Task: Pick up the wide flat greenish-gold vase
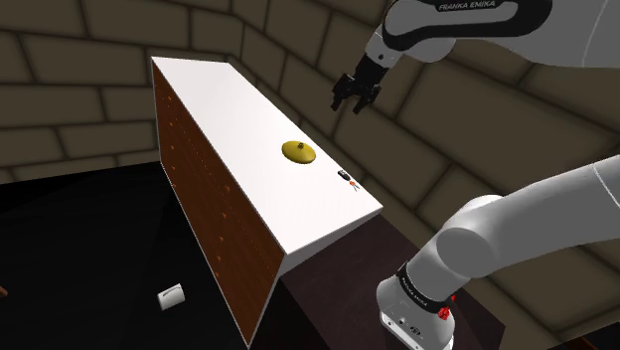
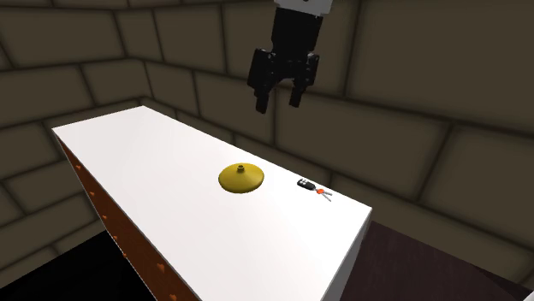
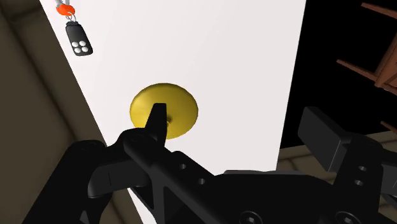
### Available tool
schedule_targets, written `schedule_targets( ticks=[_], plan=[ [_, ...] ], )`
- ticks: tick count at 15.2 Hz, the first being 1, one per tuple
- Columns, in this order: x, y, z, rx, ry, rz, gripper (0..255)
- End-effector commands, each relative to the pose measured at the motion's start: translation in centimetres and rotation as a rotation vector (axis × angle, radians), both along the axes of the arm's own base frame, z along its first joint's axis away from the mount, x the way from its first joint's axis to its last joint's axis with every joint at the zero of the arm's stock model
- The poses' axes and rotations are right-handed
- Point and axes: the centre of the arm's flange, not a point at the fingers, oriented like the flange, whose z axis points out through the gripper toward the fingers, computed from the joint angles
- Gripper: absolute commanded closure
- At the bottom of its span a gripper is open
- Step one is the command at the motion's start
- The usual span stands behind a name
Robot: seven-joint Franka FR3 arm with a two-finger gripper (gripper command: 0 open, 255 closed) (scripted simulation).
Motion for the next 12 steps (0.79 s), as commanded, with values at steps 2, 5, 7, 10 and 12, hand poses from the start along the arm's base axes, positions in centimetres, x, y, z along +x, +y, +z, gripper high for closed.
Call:
schedule_targets(
  ticks=[2,5,7,10,12],
  plan=[
    [2.6,-1.1,-3.4,0.000,0.001,-0.007,0],
    [5.1,-2.3,-6.2,0.000,0.003,-0.013,0],
    [6.8,-3.0,-8.1,0.001,0.005,-0.017,0],
    [9.3,-4.2,-10.9,0.001,0.007,-0.023,0],
    [11.0,-5.0,-12.8,0.002,0.008,-0.027,0]
  ],
)
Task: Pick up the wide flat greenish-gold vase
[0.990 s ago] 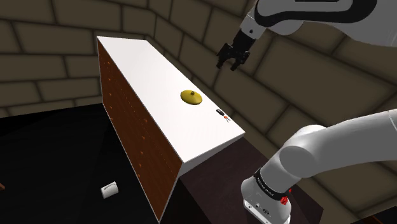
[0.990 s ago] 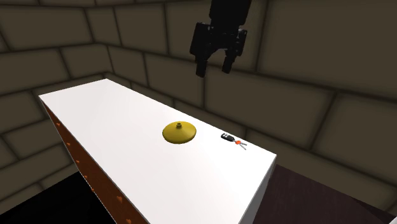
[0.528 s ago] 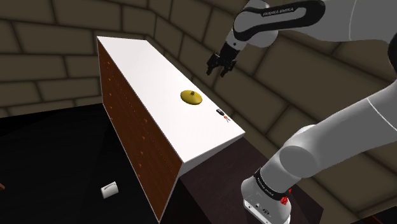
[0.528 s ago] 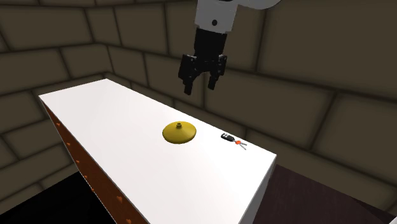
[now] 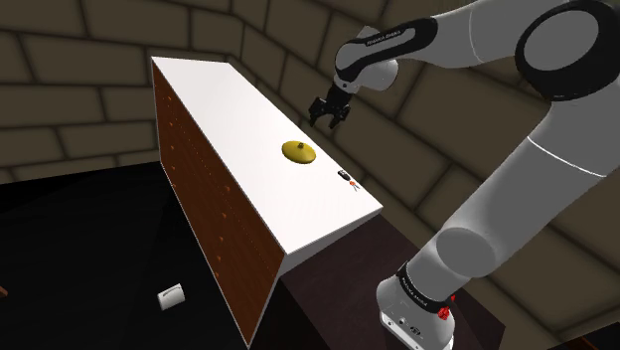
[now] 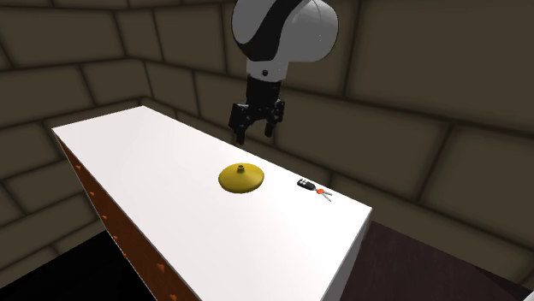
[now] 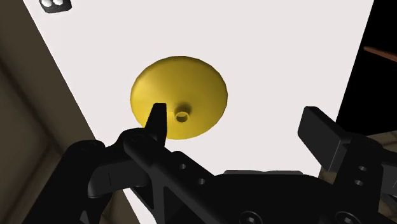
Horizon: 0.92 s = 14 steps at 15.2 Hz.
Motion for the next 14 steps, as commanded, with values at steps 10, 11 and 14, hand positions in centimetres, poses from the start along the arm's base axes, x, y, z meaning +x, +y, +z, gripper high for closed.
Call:
schedule_targets(
  ticks=[10,11,14],
  plan=[
    [8.9,-4.3,-10.3,0.001,0.007,-0.023,0],
    [8.9,-4.3,-10.8,0.001,0.007,-0.023,0],
    [8.9,-4.3,-12.4,0.001,0.007,-0.023,0]
  ],
)
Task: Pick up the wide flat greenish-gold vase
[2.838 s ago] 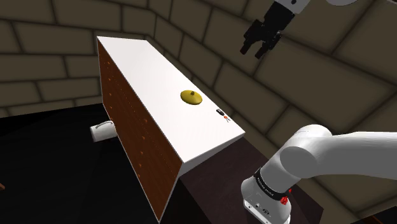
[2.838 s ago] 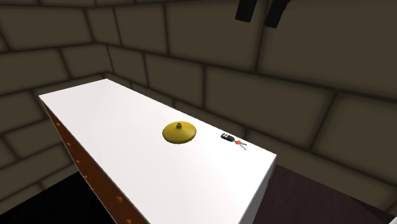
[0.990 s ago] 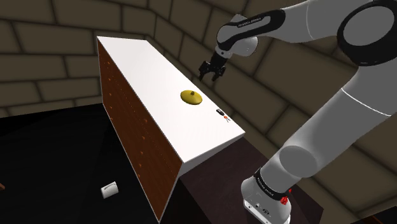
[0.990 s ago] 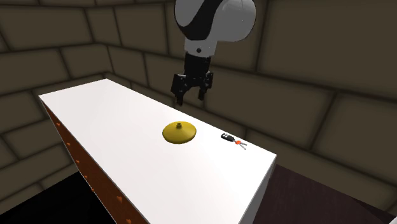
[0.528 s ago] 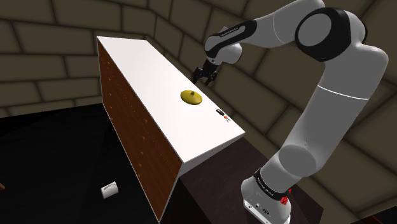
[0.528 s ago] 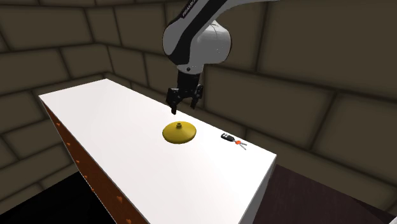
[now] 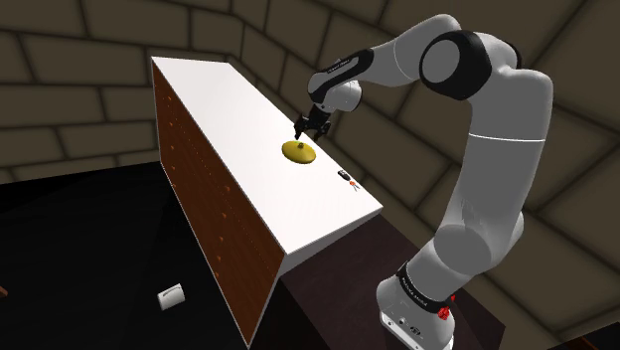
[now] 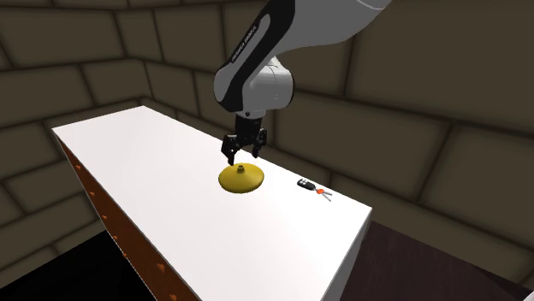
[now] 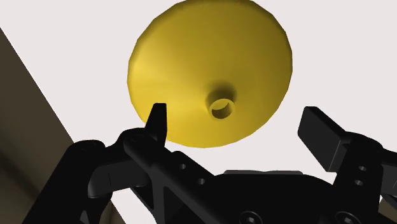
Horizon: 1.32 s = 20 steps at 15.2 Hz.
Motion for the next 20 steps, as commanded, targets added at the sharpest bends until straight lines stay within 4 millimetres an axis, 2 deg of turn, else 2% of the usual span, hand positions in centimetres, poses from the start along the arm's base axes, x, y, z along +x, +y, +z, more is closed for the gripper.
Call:
schedule_targets(
  ticks=[1,5,6,15,20],
  plan=[
    [0.2,-0.1,-1.0,0.000,-0.001,0.000,0],
    [0.2,-0.1,-2.4,0.000,-0.001,0.000,0],
    [0.2,-0.2,-2.4,0.000,-0.001,0.000,255],
    [0.2,-0.1,-2.4,0.000,-0.001,0.000,255],
    [0.2,-0.1,0.3,0.000,-0.001,0.000,255]
  ],
)
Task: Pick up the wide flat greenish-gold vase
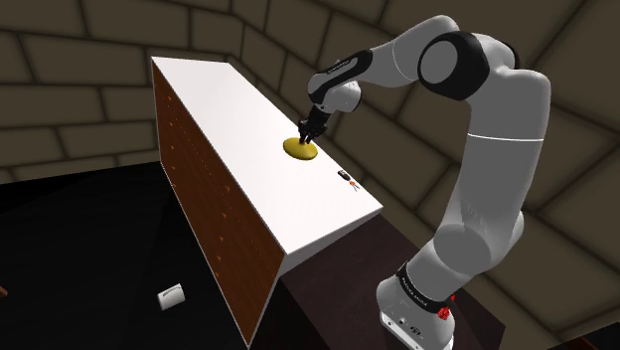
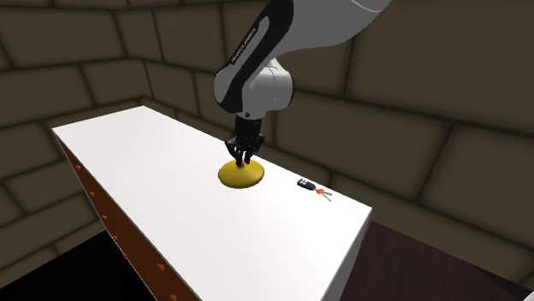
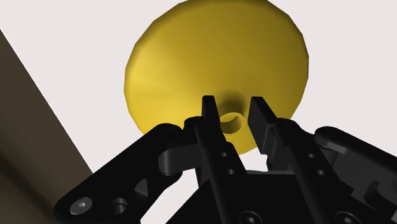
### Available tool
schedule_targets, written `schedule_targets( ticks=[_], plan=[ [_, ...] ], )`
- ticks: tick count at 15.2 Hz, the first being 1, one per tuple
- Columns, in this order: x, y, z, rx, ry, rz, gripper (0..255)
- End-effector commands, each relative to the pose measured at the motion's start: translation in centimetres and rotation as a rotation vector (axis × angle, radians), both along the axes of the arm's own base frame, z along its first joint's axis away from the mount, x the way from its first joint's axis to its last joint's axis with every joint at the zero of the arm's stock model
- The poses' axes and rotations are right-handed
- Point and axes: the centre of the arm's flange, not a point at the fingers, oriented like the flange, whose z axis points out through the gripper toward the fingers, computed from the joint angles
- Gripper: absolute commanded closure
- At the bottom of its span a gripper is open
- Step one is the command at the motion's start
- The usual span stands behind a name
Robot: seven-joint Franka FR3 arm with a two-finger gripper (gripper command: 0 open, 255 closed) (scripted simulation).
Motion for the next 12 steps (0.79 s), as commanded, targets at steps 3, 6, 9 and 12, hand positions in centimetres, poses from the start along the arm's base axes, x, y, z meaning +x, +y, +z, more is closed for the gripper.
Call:
schedule_targets(
  ticks=[3,6,9,12],
  plan=[
    [0.1,0.0,2.2,0.000,0.000,0.000,255],
    [0.1,0.0,3.7,0.000,0.000,0.000,255],
    [0.1,0.0,5.3,0.000,0.000,0.000,255],
    [0.1,0.0,5.9,0.000,0.000,0.000,255]
  ],
)
